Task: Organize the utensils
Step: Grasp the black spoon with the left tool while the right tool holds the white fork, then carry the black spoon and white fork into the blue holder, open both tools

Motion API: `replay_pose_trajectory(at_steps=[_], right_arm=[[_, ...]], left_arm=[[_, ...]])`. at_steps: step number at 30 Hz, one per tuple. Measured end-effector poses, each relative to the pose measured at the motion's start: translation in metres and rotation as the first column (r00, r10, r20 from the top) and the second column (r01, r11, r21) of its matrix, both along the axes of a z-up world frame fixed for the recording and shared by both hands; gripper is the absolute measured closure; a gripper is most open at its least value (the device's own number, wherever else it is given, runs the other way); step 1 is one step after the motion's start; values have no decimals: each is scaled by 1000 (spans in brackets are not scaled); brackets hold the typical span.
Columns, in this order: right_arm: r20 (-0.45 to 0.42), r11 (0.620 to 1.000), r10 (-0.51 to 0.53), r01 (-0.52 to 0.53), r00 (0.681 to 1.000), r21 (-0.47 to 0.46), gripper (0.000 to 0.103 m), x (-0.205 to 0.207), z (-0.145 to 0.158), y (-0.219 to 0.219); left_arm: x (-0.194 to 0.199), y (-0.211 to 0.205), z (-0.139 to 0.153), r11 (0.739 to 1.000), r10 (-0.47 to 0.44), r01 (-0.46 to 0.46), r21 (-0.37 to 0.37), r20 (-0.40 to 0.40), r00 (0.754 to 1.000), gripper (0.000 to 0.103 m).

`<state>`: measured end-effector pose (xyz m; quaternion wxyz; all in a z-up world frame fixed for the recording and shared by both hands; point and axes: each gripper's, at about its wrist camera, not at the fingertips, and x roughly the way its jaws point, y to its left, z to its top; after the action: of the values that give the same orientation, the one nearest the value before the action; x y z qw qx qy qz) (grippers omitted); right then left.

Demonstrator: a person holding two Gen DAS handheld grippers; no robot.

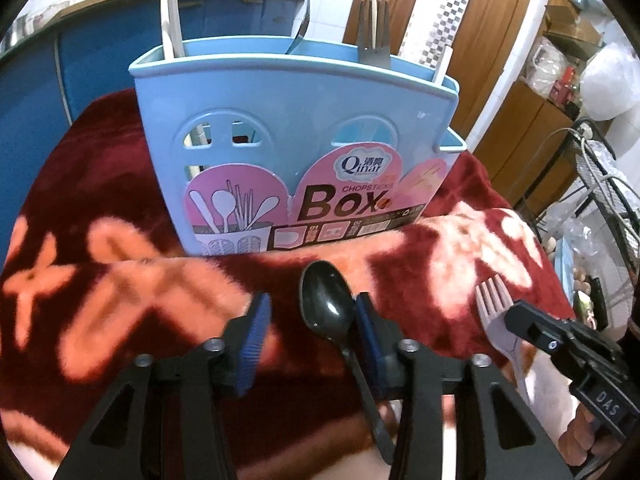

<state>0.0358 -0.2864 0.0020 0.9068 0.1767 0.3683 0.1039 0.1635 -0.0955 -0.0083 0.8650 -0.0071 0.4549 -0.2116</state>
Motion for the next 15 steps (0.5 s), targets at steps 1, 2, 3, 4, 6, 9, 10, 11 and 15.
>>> replay_pose_trajectory(at_steps=[1, 2, 3, 4, 6, 9, 10, 11, 15], right_arm=[[-3, 1000, 0, 0, 1000, -1, 99, 0, -1, 0], [-5, 1000, 1, -1, 1000, -1, 99, 0, -2, -1], [-8, 1000, 1, -1, 1000, 0, 99, 0, -3, -1], [-9, 1000, 0, 0, 1000, -1, 99, 1, -3, -1], [-15, 1000, -1, 1, 1000, -3, 98, 2, -4, -2], [-26, 1000, -6, 6, 1000, -12, 97, 2, -4, -4], [-33, 1000, -9, 9, 999, -15, 97, 3, -5, -5], [-37, 1000, -9, 9, 999, -16, 97, 3, -5, -5], [-64, 999, 0, -2, 998, -44, 93, 5, -5, -5]], left_arm=[[1, 1, 0, 1000, 0, 0, -15, -9, 1000, 73], [1, 1, 0, 1000, -2, 2, -29, -18, 1000, 82], [2, 2, -1, 999, -7, 6, -48, -29, 1000, 93], [2, 3, -2, 998, -10, 8, -64, -40, 999, 95], [2, 2, -3, 997, -10, 6, -73, -42, 999, 97], [-1, 2, -1, 997, -5, 2, -76, -34, 999, 98], [-2, 3, -1, 997, -2, 0, -75, -33, 999, 98], [-4, 4, 0, 997, 1, -3, -73, -29, 1000, 98], [-10, 11, 5, 998, 20, -20, -56, 5, 1000, 101]])
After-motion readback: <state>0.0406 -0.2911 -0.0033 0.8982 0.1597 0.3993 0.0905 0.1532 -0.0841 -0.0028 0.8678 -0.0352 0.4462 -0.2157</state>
